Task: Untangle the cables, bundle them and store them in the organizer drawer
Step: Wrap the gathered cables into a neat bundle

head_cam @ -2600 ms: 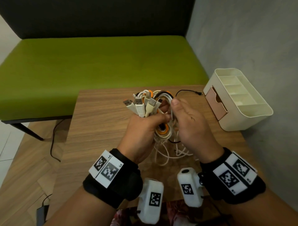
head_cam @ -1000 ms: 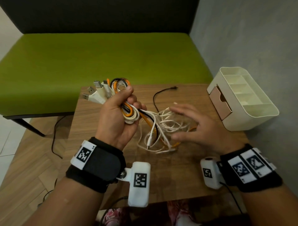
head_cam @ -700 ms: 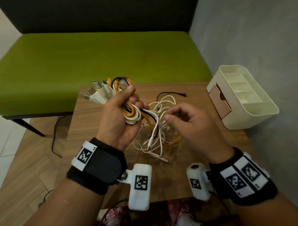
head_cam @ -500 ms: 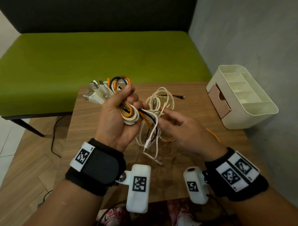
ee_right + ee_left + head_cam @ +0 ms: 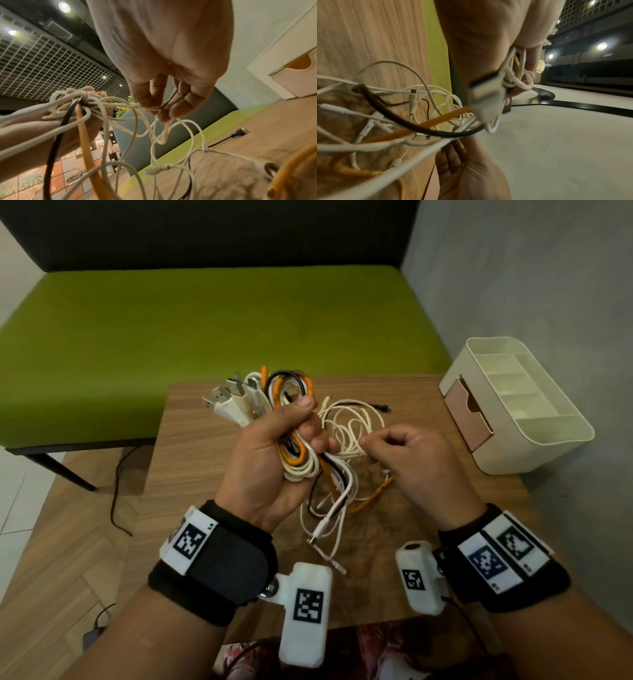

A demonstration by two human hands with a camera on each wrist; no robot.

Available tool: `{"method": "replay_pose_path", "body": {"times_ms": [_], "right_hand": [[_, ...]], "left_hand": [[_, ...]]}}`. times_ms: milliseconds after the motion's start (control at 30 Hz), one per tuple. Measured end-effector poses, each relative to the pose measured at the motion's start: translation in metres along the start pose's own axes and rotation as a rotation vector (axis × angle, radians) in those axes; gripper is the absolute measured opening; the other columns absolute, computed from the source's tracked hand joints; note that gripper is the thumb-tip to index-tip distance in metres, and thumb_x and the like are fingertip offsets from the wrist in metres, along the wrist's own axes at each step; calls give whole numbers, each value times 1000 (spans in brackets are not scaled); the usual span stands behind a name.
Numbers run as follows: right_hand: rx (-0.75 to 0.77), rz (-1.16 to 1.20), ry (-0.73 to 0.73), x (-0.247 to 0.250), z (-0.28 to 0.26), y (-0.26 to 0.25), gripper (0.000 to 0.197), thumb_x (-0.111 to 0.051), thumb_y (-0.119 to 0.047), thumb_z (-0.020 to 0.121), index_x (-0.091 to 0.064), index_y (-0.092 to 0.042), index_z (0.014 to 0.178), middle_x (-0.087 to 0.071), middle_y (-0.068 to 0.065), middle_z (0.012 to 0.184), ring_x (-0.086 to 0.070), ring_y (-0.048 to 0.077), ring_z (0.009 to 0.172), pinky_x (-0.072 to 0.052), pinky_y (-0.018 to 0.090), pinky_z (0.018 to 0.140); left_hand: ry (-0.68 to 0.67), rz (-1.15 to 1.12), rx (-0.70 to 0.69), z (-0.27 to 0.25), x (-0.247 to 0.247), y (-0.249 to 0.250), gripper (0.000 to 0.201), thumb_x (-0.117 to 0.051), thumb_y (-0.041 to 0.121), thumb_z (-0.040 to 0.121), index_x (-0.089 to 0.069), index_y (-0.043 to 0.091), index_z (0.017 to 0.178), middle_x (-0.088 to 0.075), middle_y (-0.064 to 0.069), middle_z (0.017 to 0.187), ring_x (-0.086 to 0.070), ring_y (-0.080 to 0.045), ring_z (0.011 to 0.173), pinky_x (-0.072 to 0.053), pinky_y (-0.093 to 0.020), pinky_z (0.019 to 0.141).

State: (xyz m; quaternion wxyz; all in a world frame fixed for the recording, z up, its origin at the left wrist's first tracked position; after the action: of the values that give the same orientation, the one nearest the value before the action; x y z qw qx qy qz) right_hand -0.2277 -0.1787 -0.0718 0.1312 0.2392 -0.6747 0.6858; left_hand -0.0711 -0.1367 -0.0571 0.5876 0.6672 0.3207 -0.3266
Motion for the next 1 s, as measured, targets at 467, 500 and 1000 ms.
{"method": "replay_pose_path", "body": {"times_ms": [467, 500, 1000], "right_hand": [[-324, -70, -172, 19, 17, 54, 33, -55, -41, 86, -66, -27, 59, -63, 2, 70, -60, 23, 73, -56, 50, 81], [-309, -73, -181, 18, 20, 54, 24, -54, -34, 88, -67, -27, 68, -62, 5, 79, -58, 23, 80, -55, 51, 86], [326, 247, -341, 26, 6, 2, 6, -58, -25, 67, -63, -24, 66, -66, -5, 89, -60, 15, 93, -45, 25, 85]], "left_hand": [[16, 102, -2, -1, 4, 6, 7, -59, 15, 80, -56, 10, 82, -42, 6, 49, -43, -9, 44, -47, -27, 59], [19, 112, -11, 0, 6, 7, 8, -60, 16, 79, -56, 10, 82, -42, 6, 49, -43, -9, 44, -48, -27, 59], [226, 78, -171, 3, 34, 41, 8, -55, 19, 82, -50, 16, 78, -41, 7, 52, -41, -7, 46, -42, -24, 57]]}}
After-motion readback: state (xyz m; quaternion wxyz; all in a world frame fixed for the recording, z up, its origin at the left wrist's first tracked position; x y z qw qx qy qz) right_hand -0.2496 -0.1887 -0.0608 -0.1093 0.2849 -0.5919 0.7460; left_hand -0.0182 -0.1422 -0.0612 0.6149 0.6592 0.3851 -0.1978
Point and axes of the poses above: each hand's wrist, its own z-axis towards the middle knuckle, its own x-axis out of the back of the hand, y = z × x, the point moved 8 cm from there along z, towards the middle knuckle
